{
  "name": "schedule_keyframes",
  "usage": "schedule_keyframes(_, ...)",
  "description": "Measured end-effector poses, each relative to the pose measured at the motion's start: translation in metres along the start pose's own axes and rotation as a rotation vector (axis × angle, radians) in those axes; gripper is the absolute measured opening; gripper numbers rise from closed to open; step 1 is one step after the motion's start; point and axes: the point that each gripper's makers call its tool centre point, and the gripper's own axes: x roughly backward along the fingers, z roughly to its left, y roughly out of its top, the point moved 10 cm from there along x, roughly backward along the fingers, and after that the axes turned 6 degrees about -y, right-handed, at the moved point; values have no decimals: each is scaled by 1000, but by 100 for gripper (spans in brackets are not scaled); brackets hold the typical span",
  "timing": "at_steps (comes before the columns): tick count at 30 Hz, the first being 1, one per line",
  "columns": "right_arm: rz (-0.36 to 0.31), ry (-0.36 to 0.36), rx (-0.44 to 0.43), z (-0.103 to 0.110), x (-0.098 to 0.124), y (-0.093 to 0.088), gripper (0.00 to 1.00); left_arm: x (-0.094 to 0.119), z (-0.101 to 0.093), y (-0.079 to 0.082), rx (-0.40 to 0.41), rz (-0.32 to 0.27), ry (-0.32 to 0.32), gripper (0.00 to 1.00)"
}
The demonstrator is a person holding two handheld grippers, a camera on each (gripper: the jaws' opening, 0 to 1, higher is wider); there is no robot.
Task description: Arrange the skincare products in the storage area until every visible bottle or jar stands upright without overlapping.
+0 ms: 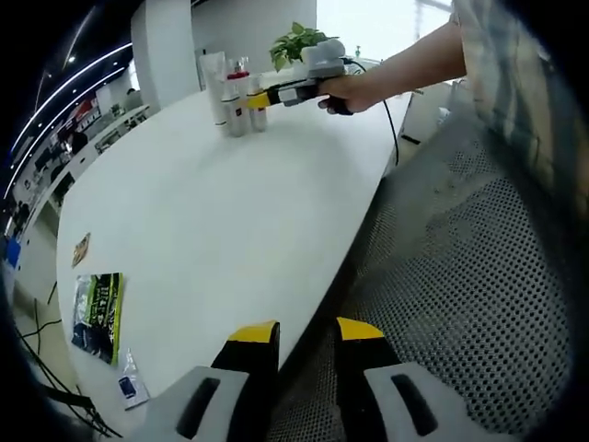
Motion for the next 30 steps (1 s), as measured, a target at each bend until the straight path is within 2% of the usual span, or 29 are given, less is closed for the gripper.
schedule_keyframes(1,24,2,7,-1,-1,-2,25,0,0,0,0,1,0,23)
schedule_keyframes(5,11,10,-2,1,1,-1,32,0,0,0,-3,0,3,23)
schedule_keyframes(8,26,2,-5,0,5,-1,33,0,0,0,-5,1,4,23)
schedule_keyframes(12,44,-14,-32,0,11,1,30,0,0,0,-7,4,0,23)
schedule_keyframes(16,59,-16,-11,-1,12,3,21,0,0,0,-9,1,3,23)
schedule_keyframes(30,92,-13,21,-6,6,7,21,0,0,0,-13,4,4,23)
